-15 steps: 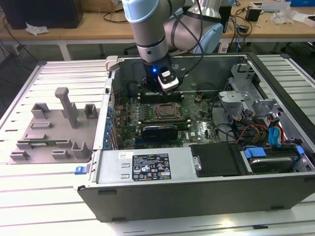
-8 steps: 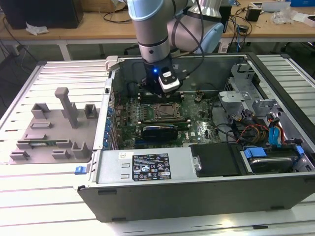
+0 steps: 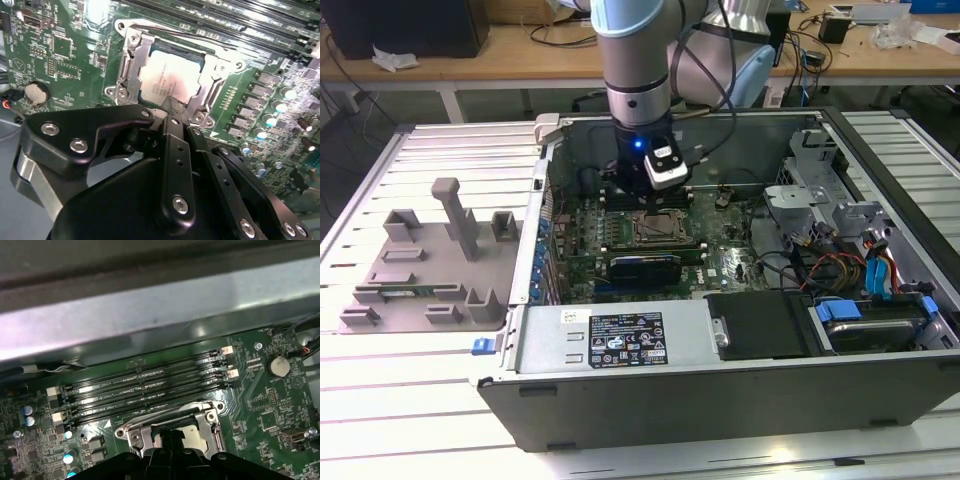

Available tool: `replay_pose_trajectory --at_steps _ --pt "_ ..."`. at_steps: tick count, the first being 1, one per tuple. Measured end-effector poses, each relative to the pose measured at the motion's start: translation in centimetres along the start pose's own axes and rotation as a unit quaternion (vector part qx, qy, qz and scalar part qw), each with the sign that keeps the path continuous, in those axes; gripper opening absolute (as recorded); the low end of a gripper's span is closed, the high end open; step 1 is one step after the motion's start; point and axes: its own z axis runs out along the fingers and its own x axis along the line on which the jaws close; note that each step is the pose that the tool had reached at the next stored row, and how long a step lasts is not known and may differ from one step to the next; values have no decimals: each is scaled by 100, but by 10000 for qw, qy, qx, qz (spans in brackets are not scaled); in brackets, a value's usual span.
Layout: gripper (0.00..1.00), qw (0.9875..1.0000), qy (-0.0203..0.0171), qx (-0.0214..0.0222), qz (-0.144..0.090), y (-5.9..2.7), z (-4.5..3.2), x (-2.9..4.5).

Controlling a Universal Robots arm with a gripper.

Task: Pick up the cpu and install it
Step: 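Install the first cpu locking lever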

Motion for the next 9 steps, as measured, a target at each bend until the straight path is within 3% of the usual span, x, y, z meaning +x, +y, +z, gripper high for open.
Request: replay_pose_trajectory --at_steps 4,8,9 --pt "11 10000 48 12 1 21 12 -99" --pt "11 10000 65 17 2 24 15 -121" --pt "11 10000 65 18 2 -21 13 -132"
